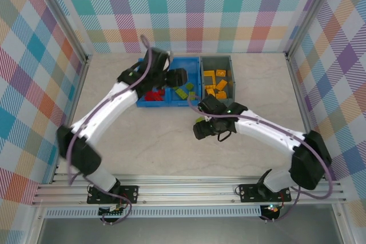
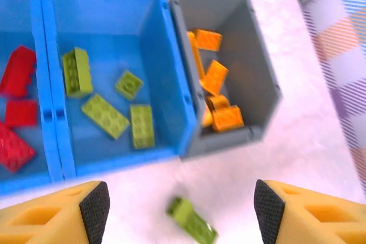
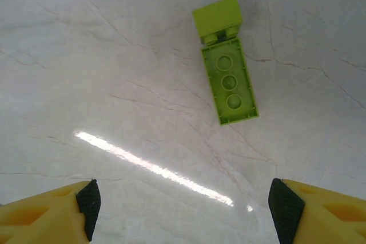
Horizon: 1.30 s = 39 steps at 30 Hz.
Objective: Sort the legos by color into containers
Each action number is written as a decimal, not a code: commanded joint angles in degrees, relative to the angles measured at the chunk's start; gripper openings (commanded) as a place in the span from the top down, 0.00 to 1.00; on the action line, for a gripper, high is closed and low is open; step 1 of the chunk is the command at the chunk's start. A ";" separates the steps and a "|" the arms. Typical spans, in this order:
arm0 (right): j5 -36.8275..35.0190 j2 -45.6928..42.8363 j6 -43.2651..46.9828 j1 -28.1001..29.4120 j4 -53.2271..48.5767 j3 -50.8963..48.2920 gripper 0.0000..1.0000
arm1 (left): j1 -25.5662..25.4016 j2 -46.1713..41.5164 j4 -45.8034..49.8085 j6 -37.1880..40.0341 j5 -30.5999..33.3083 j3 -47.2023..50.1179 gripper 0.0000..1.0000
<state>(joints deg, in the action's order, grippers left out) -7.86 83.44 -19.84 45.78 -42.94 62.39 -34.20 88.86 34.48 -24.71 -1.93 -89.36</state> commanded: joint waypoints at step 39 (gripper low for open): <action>1.78 21.56 10.40 -5.53 1.22 20.15 0.69 | -10.35 -54.54 2.01 -21.06 2.12 44.40 0.28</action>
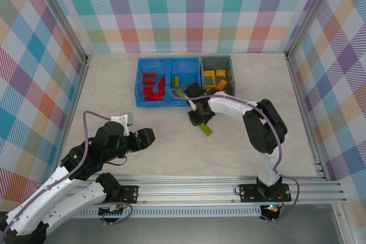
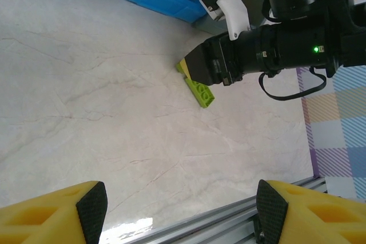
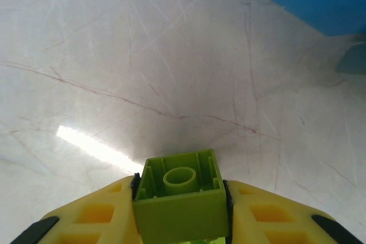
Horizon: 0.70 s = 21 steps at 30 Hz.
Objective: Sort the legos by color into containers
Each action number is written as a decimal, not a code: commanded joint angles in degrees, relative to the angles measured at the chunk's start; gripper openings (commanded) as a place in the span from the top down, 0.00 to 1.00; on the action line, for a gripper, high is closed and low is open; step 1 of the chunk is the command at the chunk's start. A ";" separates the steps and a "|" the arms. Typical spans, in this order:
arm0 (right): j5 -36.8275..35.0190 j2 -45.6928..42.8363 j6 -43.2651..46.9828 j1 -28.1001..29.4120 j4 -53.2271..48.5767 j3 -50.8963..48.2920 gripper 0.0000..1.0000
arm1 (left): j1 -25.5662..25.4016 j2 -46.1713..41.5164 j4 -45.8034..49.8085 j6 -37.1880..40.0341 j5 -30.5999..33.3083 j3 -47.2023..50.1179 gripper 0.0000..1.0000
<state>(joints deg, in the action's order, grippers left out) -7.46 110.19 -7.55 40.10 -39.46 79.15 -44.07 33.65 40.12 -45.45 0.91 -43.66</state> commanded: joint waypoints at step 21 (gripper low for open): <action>-3.85 36.52 -2.48 -5.37 -21.31 71.45 0.68 | 0.74 23.39 -15.30 8.43 7.46 -12.73 0.28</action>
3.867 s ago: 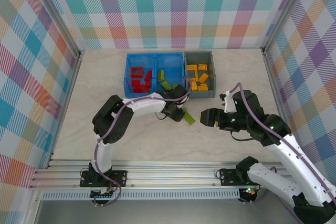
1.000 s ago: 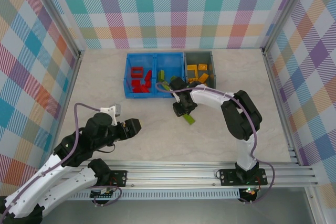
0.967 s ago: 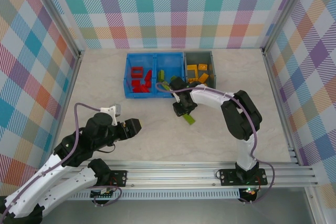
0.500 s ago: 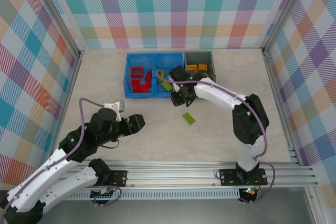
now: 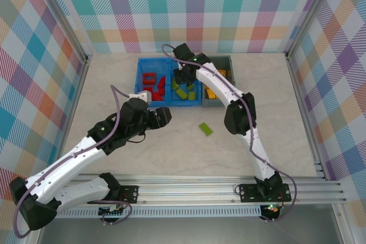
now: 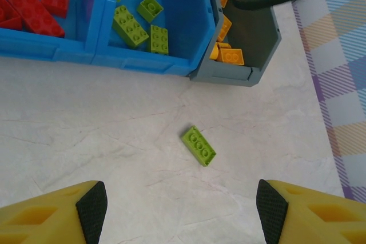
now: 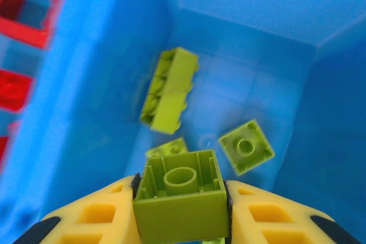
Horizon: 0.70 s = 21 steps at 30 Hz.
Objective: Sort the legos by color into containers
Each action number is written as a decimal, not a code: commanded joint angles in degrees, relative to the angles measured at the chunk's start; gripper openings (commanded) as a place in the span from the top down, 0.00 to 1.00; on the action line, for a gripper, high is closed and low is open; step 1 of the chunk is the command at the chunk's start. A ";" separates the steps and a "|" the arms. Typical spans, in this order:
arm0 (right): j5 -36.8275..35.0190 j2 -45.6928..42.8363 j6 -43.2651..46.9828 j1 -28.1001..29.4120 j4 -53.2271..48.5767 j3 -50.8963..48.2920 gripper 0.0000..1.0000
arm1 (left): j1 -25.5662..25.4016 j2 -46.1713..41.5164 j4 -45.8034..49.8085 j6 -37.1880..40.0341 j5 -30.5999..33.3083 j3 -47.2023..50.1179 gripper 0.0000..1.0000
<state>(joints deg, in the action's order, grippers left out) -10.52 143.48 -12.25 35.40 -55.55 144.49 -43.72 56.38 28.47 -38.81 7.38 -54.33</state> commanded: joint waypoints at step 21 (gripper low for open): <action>-1.42 -4.94 4.08 1.55 -3.11 4.14 0.47 | 0.38 -1.59 -2.13 0.84 -0.48 -0.80 0.29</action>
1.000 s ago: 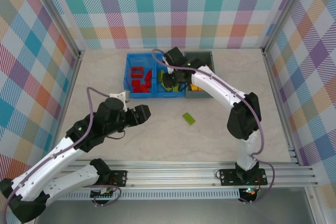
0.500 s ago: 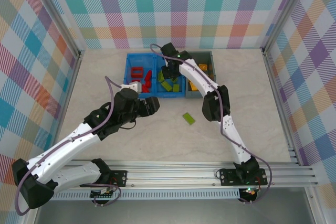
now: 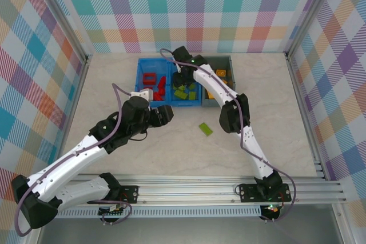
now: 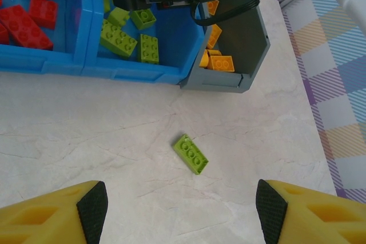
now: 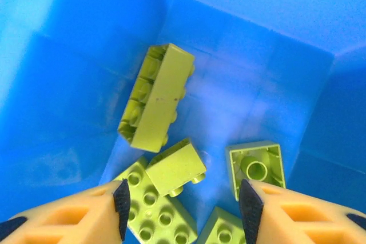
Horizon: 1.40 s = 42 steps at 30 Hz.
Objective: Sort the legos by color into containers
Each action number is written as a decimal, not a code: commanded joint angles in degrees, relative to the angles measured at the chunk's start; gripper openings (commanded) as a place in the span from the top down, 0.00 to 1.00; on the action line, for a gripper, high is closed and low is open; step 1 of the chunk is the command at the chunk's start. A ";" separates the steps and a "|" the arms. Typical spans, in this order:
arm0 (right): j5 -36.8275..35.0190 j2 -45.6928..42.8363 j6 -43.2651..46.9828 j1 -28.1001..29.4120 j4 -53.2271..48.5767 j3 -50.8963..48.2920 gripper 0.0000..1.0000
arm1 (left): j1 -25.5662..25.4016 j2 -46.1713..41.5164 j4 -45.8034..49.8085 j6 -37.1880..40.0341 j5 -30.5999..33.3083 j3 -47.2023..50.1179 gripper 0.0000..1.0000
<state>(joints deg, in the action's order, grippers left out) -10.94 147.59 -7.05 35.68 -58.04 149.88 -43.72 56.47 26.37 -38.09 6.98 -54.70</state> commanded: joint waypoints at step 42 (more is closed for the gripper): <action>4.71 -34.27 2.49 2.73 7.81 -69.80 0.38 | -15.24 -11.56 0.41 -10.78 -2.66 16.73 0.28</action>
<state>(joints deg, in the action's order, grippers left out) -4.89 111.59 -6.11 38.57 -51.03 78.56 -58.13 45.45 27.35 -48.45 3.01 -37.74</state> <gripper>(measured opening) 0.623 0.721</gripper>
